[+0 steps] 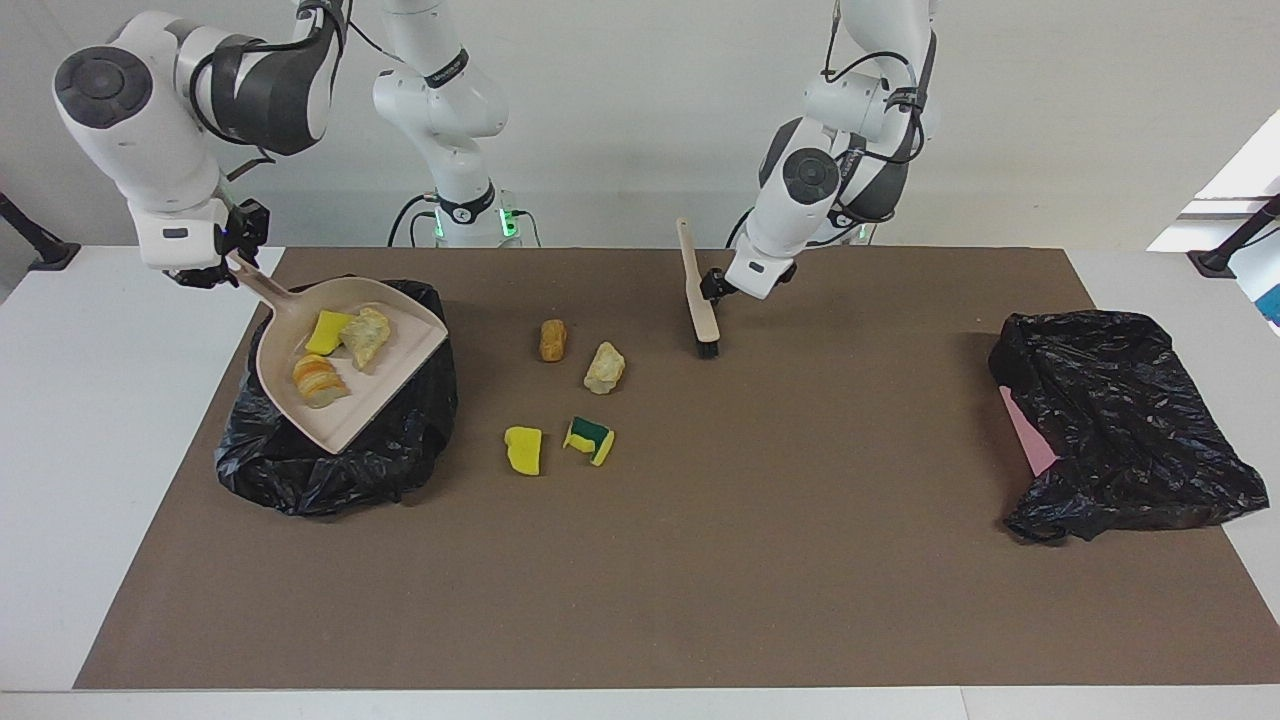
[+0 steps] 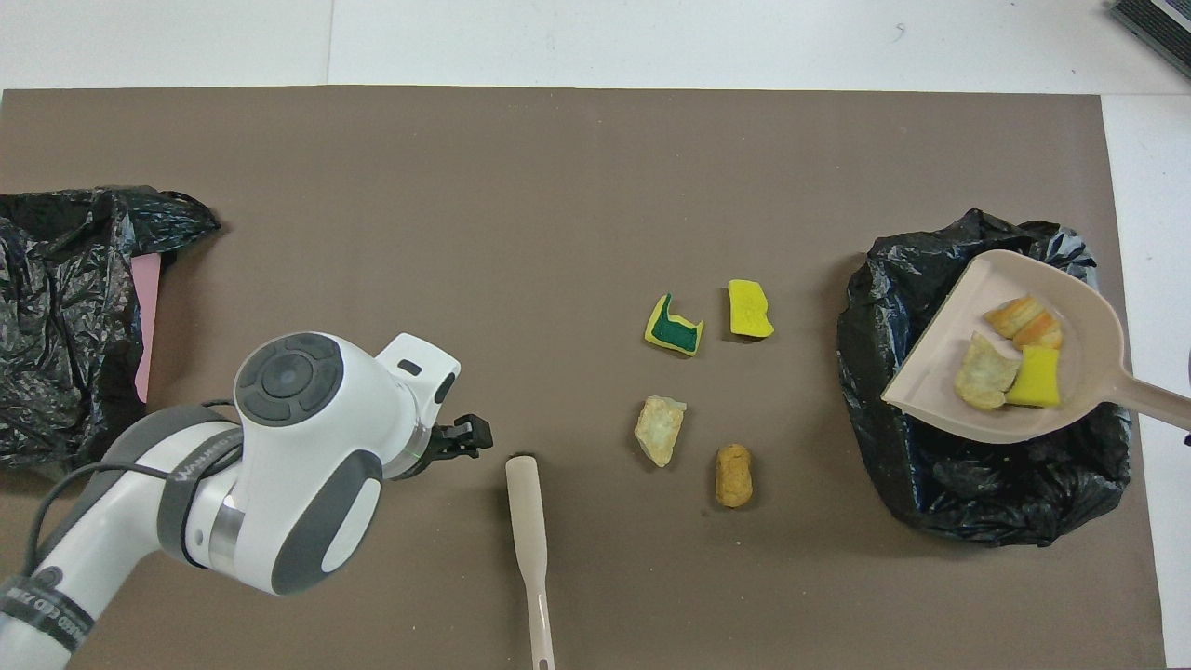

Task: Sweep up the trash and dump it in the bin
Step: 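Tip the dustpan over the bag while the left gripper withdraws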

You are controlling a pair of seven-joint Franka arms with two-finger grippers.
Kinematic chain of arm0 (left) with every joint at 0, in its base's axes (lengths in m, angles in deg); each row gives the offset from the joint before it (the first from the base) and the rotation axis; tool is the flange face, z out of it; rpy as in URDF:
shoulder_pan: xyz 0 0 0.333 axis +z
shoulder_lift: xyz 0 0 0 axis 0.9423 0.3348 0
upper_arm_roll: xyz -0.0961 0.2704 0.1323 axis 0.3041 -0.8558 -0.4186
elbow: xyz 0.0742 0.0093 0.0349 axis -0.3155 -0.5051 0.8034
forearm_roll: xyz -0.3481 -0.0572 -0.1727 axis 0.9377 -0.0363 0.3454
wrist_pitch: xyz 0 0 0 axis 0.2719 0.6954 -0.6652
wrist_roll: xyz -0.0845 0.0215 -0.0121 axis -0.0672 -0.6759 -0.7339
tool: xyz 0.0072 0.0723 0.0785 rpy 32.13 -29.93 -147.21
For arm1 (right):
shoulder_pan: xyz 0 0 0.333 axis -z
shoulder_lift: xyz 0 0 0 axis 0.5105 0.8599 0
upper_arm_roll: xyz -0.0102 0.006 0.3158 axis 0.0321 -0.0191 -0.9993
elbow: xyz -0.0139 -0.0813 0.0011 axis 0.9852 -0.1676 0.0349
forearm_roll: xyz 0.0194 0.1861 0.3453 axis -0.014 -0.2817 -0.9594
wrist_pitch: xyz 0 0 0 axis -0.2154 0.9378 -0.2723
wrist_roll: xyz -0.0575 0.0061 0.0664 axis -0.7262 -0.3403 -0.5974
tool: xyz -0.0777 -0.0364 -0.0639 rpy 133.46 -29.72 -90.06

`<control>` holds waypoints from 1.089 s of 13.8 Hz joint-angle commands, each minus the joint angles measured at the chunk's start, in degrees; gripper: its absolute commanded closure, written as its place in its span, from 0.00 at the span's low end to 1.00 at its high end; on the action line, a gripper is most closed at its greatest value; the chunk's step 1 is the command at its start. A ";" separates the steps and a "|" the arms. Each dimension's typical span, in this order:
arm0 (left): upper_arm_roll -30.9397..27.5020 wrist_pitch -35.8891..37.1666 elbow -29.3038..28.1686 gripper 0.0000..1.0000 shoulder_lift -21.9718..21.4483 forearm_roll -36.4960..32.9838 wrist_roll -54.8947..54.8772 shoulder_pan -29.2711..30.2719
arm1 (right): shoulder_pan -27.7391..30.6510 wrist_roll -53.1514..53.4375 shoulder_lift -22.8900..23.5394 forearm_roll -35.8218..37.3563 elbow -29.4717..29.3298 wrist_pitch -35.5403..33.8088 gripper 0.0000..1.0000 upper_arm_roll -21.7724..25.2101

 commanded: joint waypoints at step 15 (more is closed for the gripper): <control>-0.73 15.75 28.66 0.00 3.12 -7.34 -35.27 23.66 | -4.32 4.51 16.71 10.76 -25.93 -25.76 1.00 -0.26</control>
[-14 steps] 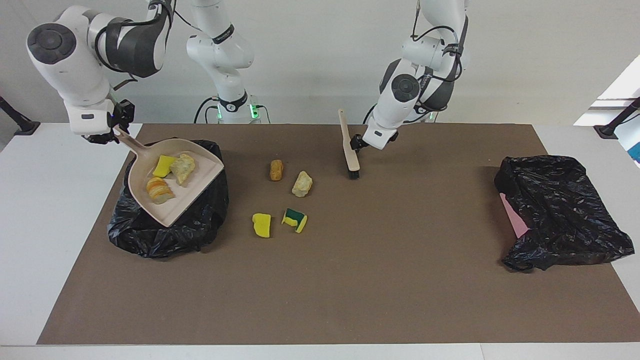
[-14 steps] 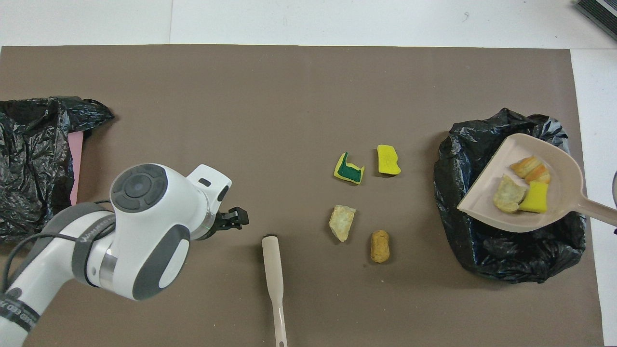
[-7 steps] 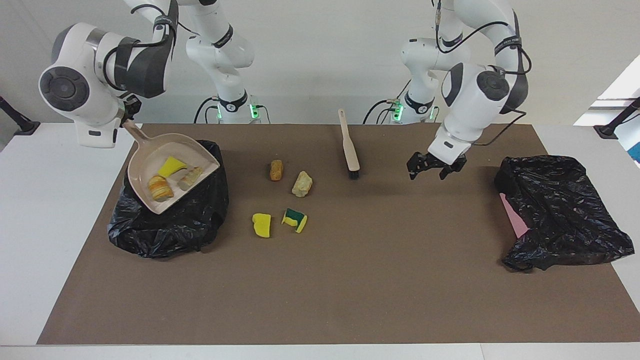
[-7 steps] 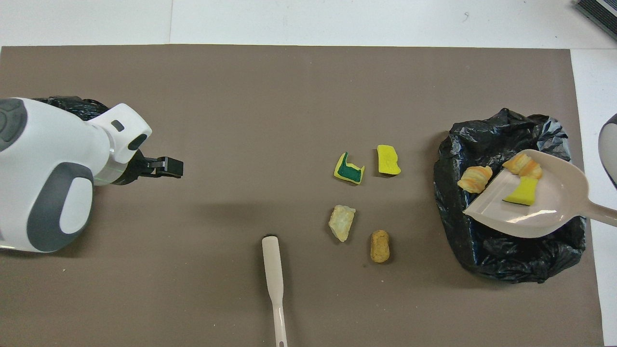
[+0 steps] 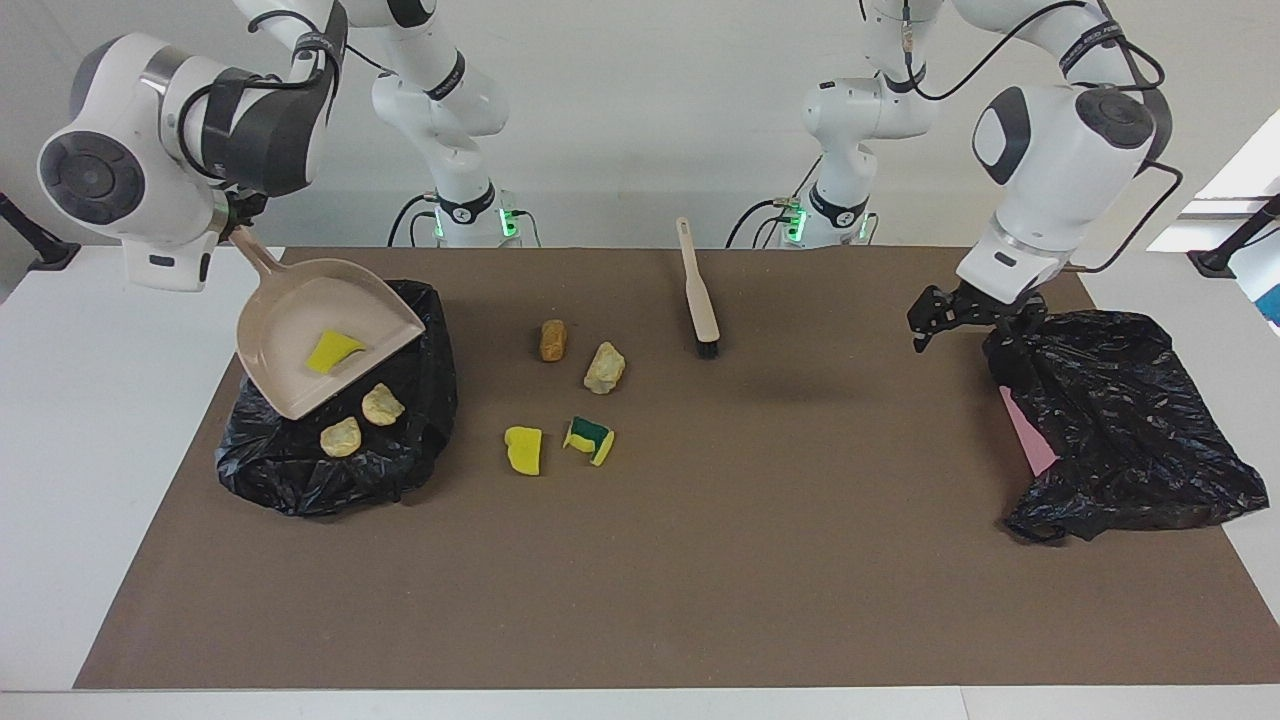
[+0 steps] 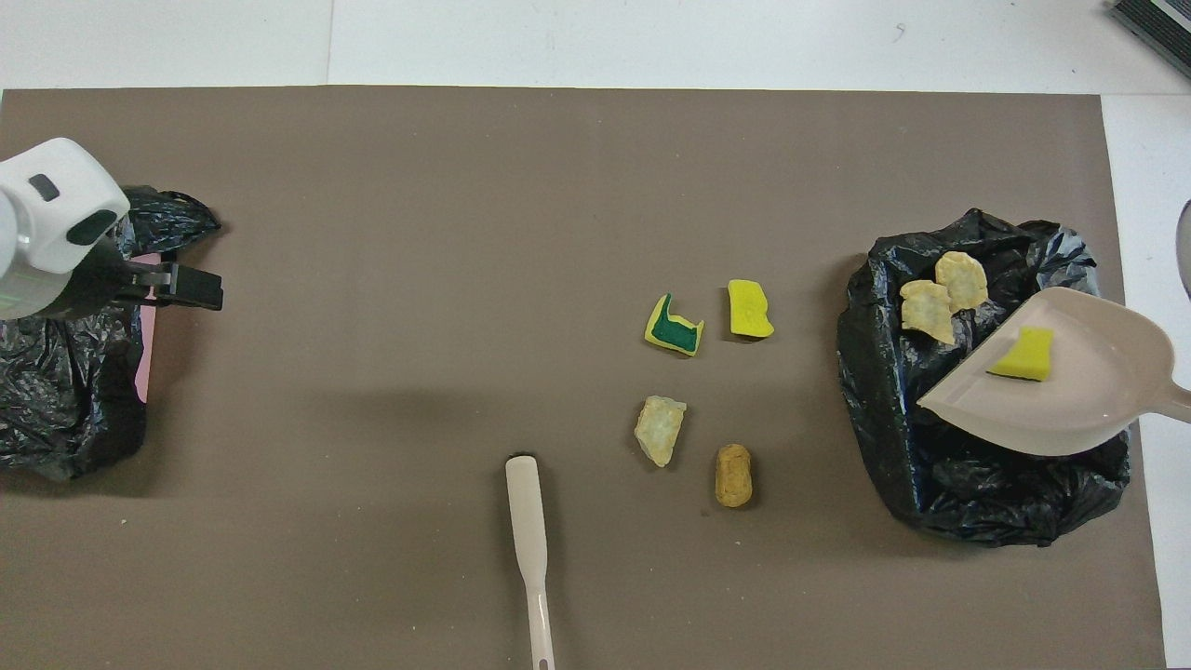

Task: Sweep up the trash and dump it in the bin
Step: 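Tip the dustpan over the bag while the left gripper withdraws, then shake the tilted dustpan over the bag with the right gripper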

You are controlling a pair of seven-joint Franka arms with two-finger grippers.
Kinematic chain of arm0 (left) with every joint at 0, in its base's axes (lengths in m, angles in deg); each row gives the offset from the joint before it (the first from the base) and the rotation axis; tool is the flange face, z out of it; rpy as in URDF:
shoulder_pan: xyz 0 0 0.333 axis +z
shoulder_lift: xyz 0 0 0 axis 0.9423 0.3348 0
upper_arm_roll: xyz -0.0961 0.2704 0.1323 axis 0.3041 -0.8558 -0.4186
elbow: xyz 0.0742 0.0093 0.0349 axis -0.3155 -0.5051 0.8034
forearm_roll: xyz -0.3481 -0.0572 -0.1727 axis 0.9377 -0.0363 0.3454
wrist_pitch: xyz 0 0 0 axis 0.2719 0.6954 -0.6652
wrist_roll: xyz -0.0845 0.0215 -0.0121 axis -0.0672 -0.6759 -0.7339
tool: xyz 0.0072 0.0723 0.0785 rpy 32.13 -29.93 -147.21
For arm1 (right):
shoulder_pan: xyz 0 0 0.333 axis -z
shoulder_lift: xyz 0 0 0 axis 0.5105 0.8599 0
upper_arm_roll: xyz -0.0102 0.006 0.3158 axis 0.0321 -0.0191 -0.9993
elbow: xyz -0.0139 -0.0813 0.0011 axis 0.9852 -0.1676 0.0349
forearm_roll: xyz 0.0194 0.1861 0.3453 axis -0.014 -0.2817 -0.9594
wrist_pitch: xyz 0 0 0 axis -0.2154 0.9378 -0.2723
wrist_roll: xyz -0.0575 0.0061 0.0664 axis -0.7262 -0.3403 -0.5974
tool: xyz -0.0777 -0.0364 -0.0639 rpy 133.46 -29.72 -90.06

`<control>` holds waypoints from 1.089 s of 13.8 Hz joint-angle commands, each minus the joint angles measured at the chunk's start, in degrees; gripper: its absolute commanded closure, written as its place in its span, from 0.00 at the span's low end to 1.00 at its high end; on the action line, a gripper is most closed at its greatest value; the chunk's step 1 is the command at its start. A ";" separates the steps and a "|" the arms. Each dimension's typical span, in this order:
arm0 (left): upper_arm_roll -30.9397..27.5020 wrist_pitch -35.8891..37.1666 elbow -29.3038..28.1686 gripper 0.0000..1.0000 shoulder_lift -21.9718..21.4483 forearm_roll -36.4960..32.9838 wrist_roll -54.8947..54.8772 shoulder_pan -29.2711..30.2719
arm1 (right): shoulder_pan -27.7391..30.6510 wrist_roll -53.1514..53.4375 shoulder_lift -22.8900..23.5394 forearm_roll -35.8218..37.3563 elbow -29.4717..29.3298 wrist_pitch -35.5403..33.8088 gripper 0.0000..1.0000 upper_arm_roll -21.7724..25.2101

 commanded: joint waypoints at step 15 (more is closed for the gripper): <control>-0.27 14.85 10.40 0.00 -0.10 -1.15 1.41 -0.22 | -13.21 -11.30 1.38 29.84 -2.14 6.02 1.00 -1.92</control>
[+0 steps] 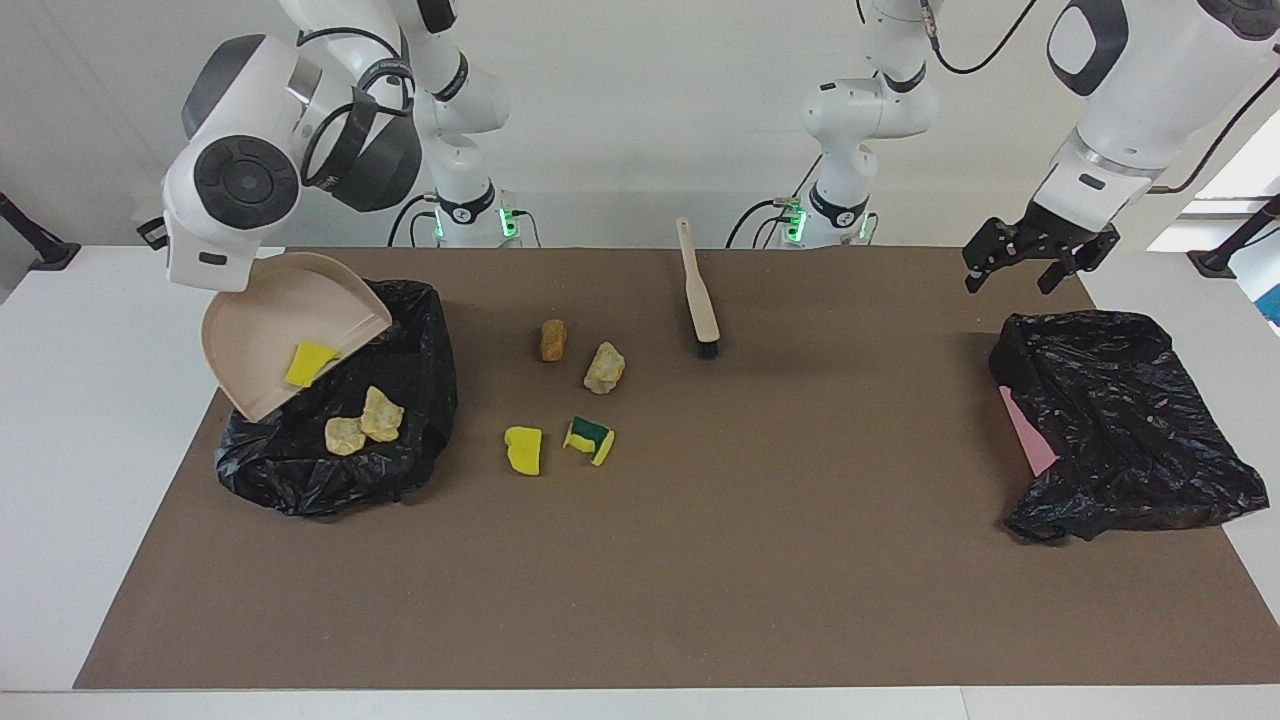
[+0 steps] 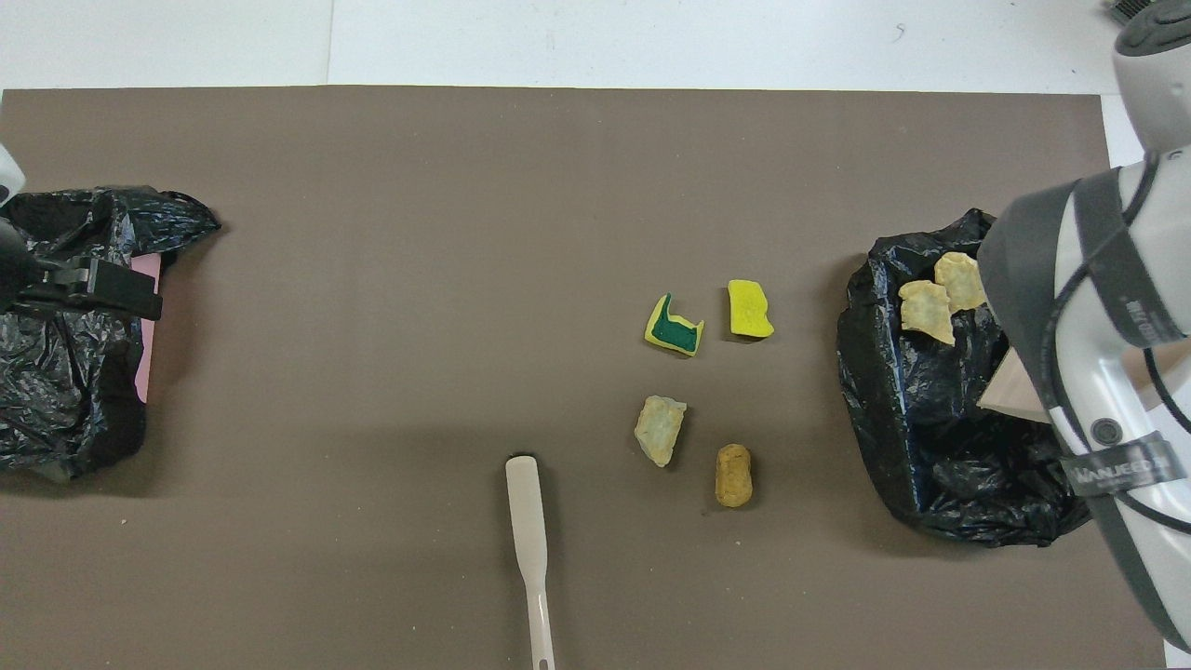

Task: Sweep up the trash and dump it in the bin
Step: 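Shake the tilted dustpan over the bag with the right gripper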

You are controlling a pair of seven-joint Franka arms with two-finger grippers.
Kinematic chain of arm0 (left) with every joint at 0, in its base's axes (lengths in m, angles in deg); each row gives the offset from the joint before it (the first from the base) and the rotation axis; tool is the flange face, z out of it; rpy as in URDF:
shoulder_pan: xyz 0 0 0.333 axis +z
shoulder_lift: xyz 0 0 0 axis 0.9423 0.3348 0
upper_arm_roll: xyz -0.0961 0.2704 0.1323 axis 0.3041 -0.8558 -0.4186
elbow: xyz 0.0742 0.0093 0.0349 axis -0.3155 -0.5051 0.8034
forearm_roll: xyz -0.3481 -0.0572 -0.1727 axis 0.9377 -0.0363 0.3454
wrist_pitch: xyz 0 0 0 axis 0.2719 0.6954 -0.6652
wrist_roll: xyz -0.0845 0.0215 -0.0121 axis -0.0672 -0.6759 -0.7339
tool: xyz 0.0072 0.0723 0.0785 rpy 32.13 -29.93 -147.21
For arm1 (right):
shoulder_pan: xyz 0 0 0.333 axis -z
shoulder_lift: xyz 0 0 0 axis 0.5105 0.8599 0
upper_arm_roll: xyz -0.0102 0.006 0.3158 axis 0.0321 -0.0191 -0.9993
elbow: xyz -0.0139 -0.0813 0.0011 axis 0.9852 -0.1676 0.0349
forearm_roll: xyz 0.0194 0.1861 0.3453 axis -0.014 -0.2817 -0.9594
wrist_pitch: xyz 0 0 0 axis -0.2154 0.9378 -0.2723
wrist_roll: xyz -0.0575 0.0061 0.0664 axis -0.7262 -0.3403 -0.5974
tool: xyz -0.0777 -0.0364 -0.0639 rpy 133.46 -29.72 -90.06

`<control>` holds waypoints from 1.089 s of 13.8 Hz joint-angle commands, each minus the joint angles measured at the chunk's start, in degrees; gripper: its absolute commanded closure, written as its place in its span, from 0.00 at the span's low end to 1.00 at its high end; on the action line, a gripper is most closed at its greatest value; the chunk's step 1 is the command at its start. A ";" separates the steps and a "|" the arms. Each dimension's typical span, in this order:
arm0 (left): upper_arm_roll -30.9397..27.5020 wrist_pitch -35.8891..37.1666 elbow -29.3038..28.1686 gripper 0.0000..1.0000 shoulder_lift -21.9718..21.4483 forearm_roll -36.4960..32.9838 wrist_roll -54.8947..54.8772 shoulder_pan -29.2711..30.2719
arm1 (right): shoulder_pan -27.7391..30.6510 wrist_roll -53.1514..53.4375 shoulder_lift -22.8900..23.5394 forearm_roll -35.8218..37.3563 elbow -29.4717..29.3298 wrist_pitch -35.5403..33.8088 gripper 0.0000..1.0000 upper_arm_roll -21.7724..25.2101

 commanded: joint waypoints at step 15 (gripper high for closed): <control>-0.02 1.28 -0.24 0.00 -0.56 -0.98 0.64 0.12 | -2.66 16.90 -5.38 -12.74 2.90 8.32 1.00 -0.62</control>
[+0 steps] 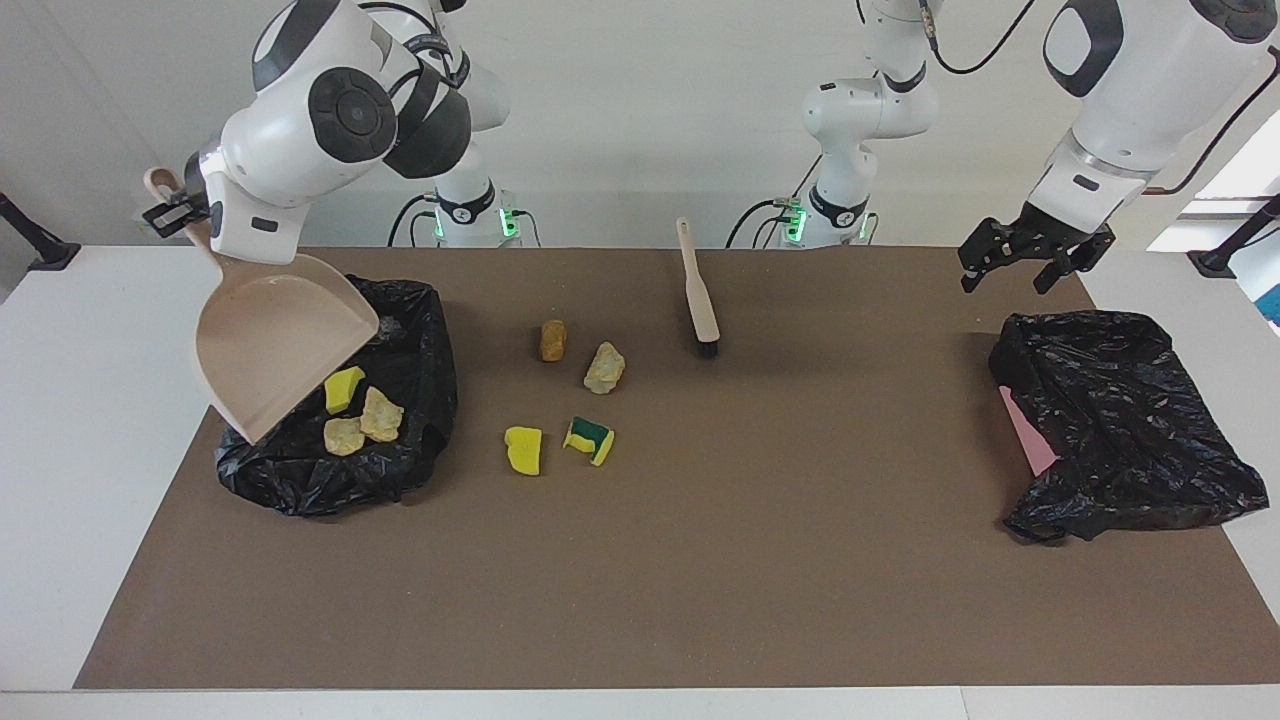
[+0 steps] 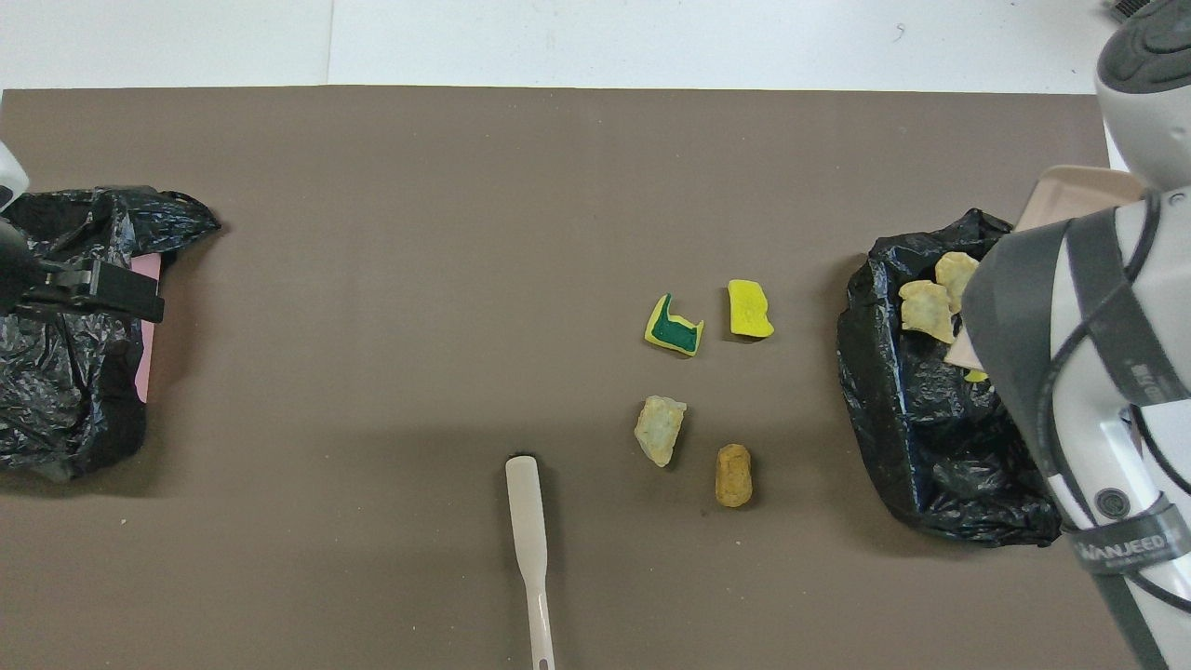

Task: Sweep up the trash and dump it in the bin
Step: 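Shake the tilted dustpan over the bag with the right gripper, then carry the empty dustpan back to the mat center with the right gripper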

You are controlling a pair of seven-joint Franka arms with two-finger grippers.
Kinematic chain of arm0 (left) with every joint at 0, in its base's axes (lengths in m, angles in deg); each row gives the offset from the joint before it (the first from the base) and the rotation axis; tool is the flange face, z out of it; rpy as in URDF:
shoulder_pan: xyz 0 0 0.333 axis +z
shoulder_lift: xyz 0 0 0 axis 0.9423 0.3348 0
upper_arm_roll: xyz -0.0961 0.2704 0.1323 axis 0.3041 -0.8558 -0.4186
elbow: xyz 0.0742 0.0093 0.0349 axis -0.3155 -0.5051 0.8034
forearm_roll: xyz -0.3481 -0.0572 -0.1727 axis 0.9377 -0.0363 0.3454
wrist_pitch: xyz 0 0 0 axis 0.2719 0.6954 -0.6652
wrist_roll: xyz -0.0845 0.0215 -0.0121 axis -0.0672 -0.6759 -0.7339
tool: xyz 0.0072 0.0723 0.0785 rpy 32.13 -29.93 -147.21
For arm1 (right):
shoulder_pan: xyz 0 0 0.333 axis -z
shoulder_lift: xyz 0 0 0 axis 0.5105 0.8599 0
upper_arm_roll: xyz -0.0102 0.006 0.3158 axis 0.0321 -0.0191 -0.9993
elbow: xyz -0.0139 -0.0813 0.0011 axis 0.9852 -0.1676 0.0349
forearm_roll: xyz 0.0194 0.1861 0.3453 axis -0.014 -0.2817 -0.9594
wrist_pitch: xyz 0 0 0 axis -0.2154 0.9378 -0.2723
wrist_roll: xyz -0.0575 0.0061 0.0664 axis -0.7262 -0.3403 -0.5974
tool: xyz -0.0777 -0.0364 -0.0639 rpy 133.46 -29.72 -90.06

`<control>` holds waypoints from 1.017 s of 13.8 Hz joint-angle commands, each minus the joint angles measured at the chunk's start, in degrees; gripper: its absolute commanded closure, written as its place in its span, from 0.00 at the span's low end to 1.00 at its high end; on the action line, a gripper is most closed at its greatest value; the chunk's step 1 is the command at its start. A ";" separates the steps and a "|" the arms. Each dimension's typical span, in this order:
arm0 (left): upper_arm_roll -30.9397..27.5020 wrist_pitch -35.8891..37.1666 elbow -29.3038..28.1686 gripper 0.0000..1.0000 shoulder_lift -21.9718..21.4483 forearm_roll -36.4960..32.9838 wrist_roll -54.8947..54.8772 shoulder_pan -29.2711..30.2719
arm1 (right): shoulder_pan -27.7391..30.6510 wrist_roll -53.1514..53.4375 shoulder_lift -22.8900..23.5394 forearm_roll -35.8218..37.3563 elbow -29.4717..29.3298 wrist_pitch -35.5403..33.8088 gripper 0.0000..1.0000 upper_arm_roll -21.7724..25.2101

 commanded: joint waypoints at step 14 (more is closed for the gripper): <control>-0.17 0.74 -0.15 0.00 -0.47 -0.98 0.63 0.12 | -14.65 70.39 9.30 -39.13 -5.74 19.01 1.00 -1.50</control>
